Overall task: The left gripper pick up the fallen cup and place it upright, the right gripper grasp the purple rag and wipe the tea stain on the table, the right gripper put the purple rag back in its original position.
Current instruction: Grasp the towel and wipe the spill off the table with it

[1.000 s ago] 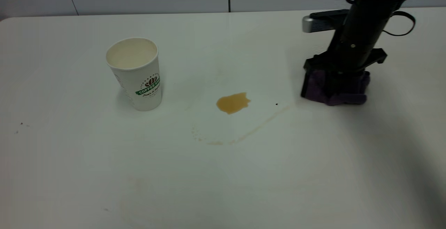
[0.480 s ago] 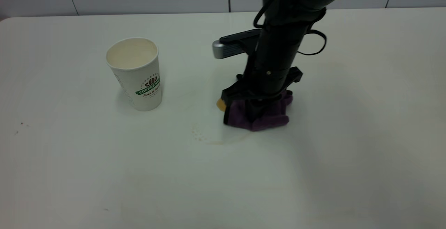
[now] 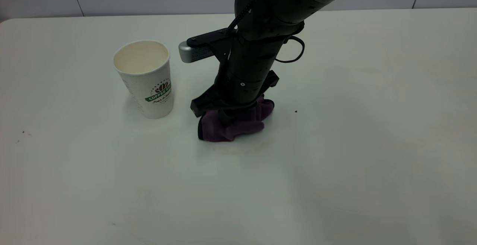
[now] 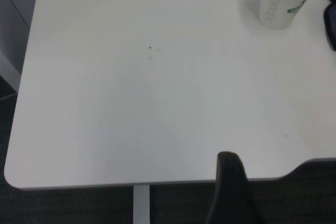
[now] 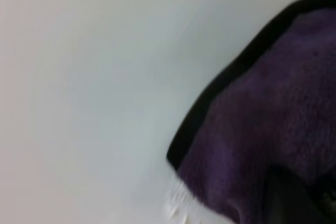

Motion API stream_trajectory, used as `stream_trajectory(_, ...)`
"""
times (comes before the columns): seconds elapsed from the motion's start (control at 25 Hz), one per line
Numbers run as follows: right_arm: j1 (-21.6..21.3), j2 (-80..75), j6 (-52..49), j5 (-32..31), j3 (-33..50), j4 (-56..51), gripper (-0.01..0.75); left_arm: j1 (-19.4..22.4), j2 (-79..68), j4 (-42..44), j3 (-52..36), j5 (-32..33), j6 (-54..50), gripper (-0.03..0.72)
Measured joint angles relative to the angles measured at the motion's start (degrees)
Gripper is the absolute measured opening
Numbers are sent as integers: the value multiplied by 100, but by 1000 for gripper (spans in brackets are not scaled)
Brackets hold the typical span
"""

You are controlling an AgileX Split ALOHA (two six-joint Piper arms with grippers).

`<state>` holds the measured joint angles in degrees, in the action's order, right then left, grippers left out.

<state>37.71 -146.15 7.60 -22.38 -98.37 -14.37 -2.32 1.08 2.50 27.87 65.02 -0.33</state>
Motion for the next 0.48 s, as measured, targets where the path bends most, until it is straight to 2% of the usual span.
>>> stream_trajectory(0.16,-203,-295,0,-127,-435,-19,34,0,0,0,0,0,0,524)
stream_trajectory(0.32,-484,-396,-5,-228,-516,-30,34,0,0,0,0,0,0,524)
stream_trajectory(0.48,-978,-396,1,-593,-529,-28,35,0,0,0,0,0,-5,524)
